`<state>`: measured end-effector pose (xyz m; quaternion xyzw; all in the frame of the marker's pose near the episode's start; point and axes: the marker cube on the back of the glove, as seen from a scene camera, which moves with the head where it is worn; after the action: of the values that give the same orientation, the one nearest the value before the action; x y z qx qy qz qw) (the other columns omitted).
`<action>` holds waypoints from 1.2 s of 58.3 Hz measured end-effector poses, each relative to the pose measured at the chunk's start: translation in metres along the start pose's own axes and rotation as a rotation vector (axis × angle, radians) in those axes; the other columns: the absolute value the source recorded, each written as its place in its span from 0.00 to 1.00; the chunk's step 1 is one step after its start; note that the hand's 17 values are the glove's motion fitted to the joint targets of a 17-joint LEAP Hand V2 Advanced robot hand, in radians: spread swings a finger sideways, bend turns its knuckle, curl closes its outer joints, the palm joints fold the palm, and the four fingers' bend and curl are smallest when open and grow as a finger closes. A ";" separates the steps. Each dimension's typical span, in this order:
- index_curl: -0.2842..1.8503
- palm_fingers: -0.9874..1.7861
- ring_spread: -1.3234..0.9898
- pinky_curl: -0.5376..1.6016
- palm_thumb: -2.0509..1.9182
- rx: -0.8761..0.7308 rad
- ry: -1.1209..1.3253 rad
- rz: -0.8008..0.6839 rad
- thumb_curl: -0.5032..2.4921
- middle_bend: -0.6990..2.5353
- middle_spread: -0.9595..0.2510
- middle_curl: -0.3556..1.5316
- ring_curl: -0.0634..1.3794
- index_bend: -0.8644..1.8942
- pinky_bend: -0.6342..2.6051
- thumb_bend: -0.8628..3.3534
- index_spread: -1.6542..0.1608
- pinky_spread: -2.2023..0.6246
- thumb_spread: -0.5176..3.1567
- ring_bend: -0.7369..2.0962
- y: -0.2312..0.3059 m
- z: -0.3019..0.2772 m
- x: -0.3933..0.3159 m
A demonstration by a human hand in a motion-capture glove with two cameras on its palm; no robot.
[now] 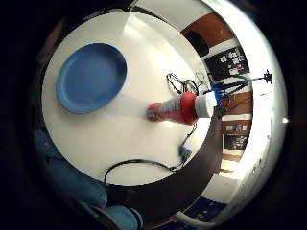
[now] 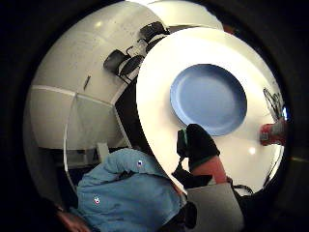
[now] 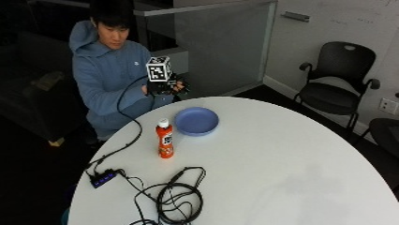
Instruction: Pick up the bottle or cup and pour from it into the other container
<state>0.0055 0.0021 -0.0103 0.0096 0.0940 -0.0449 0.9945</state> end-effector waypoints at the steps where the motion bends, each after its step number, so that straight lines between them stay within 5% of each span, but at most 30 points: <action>1: 0.21 0.46 0.64 0.31 0.67 0.003 -0.042 0.039 0.26 0.30 0.83 0.30 0.17 0.37 0.29 0.25 0.76 0.87 0.38 0.39 0.000 -0.001 -0.004; 27: 0.24 0.45 0.65 0.34 0.70 0.047 -0.094 0.148 0.30 0.30 0.83 0.34 0.21 0.36 0.30 0.21 0.75 0.88 0.41 0.40 0.039 -0.021 0.015; 70: 0.22 0.40 0.65 0.37 0.70 0.311 -0.271 0.395 0.31 0.28 0.84 0.36 0.25 0.35 0.35 0.20 0.72 0.88 0.40 0.44 0.128 -0.001 0.159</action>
<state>0.1727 0.1161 -0.0398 0.1742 -0.0515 0.1347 0.9741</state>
